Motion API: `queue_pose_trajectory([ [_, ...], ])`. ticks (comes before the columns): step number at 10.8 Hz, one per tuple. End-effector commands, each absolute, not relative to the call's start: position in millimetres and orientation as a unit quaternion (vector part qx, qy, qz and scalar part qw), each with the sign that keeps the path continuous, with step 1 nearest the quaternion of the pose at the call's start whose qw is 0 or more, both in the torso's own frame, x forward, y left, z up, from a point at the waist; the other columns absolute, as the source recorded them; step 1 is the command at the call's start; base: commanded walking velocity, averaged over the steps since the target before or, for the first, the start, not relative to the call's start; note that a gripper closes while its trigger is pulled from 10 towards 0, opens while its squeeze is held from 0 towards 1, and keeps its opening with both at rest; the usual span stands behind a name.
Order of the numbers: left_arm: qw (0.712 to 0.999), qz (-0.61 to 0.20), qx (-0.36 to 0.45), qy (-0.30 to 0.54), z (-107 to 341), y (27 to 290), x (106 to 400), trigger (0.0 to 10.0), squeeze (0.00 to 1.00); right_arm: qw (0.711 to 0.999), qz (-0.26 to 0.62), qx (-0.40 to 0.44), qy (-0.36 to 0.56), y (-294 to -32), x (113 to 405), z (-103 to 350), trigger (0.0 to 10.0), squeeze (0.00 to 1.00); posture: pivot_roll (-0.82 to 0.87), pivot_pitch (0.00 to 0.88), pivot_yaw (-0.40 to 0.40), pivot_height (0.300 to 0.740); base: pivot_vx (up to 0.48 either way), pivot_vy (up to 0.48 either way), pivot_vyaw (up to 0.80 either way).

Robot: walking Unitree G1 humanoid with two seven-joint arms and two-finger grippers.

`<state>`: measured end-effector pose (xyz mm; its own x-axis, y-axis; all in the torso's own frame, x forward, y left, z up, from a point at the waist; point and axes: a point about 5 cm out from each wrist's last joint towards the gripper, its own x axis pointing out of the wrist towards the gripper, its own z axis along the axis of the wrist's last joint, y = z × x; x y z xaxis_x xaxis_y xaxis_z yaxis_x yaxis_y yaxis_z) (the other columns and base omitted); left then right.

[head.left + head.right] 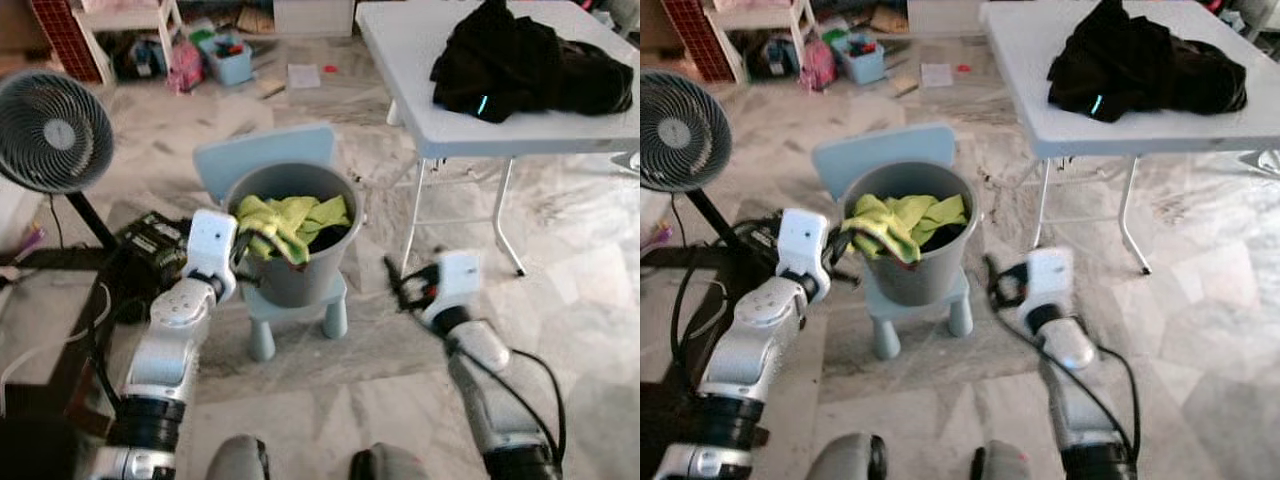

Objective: Hang hanger

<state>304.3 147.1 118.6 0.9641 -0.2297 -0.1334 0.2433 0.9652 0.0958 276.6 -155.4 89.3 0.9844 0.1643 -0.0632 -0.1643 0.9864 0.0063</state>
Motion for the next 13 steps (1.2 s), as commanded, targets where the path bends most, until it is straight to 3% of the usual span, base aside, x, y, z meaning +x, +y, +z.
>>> queue_pose_trajectory([
  [1, 0.993, -0.098, 0.055, 0.021, 137, 152, 304, 10.0, 0.00, 0.997, 0.072, 0.000, 0.024, -158, 279, 92, 10.0, 0.00, -0.01, 0.038, -0.031, 0.740, 0.000, 0.000, 0.00],
  [5, 0.996, -0.057, 0.055, -0.039, 160, 163, 299, 10.0, 0.00, 0.999, 0.042, 0.000, 0.015, -164, 287, 91, 10.0, 0.00, -0.02, 0.000, -0.009, 0.740, 0.000, 0.000, 0.00],
  [10, 0.996, -0.062, 0.018, -0.058, 162, 149, 307, 10.0, 0.00, 0.999, 0.048, 0.001, 0.018, -162, 286, 86, 10.0, 0.00, -0.03, 0.000, -0.025, 0.740, 0.000, 0.000, -0.29],
  [13, 0.996, -0.058, 0.010, -0.064, 165, 149, 307, 10.0, 0.00, 0.998, 0.066, -0.016, 0.009, -165, 282, 89, 10.0, 0.00, -0.05, 0.000, -0.026, 0.740, 0.000, -0.419, 0.00],
])
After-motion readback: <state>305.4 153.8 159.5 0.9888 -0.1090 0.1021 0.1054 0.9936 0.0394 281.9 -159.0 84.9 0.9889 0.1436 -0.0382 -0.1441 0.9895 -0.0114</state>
